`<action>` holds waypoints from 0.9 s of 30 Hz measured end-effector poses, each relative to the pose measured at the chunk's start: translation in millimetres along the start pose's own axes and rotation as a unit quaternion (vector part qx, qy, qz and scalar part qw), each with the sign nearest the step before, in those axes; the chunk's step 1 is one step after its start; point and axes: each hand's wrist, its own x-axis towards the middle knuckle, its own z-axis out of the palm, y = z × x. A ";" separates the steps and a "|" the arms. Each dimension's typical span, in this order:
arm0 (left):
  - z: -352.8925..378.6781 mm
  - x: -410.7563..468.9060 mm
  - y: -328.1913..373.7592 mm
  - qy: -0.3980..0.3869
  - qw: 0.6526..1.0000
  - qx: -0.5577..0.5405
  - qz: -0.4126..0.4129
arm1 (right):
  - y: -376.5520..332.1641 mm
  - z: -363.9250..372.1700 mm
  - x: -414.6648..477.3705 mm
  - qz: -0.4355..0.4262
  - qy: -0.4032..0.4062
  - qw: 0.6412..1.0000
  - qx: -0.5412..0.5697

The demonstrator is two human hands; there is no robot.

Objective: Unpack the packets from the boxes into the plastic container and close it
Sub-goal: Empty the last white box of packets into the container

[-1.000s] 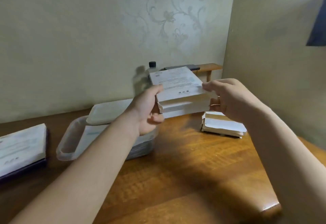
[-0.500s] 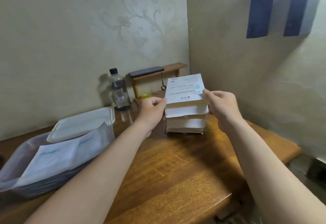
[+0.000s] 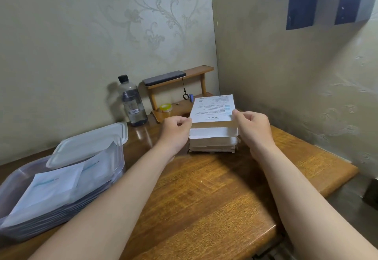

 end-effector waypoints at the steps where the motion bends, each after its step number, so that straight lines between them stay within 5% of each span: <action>1: 1.0 0.2 -0.9 -0.003 1.000 0.000 -0.004 | 0.6 0.2 -0.7 0.001 -0.004 1.000 -0.003; 14: -4.6 -2.1 3.9 0.000 0.999 -0.038 -0.030 | -11.6 -3.6 -13.1 0.007 0.017 0.999 0.027; 20: -36.2 -6.8 13.9 0.022 0.999 -0.050 -0.007 | -34.8 -7.4 -25.3 -0.144 0.109 0.982 -0.058; 27: -104.2 -23.8 15.8 0.052 0.998 -0.040 0.015 | -87.5 40.5 -59.3 -0.191 -0.009 0.978 -0.082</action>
